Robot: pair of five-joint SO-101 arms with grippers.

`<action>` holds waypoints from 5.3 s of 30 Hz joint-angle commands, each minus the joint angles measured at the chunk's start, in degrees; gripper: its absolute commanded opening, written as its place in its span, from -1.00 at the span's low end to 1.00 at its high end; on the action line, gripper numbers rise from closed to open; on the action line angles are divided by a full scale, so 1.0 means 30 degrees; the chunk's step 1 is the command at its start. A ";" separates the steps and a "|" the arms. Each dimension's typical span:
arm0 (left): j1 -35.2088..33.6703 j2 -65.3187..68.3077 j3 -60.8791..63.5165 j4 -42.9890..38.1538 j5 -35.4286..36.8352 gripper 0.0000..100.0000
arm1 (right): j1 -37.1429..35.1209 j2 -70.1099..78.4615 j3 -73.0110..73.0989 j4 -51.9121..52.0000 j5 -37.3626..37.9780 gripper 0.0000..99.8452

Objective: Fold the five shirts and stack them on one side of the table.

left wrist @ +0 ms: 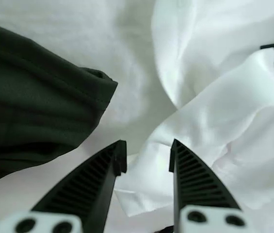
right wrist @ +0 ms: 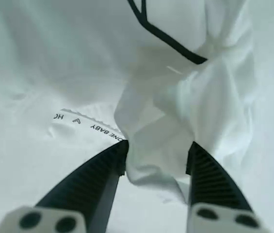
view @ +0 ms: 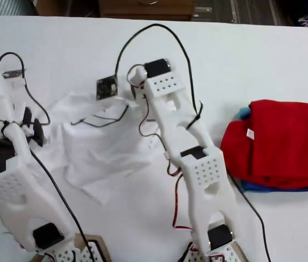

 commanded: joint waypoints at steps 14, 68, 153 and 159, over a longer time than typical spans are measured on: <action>0.0352 -0.1407 -0.0073 -0.0059 0.0117 -0.65 | 0.1070 -0.1744 -0.1260 0.0366 -0.0117 -0.68; 0.0293 -0.1436 -0.0073 -0.0117 0.0117 -0.65 | -0.0484 -0.4000 0.4073 0.0718 0.0381 -0.54; 0.1348 -0.0703 -0.8015 -0.0410 -0.0293 -0.65 | 0.2418 -0.7575 -0.2227 0.0132 -0.2022 -0.96; 0.2374 0.2081 -0.8161 -0.0879 -0.1993 -0.65 | 0.2857 -0.9538 -0.2579 -0.0044 -0.4308 -0.96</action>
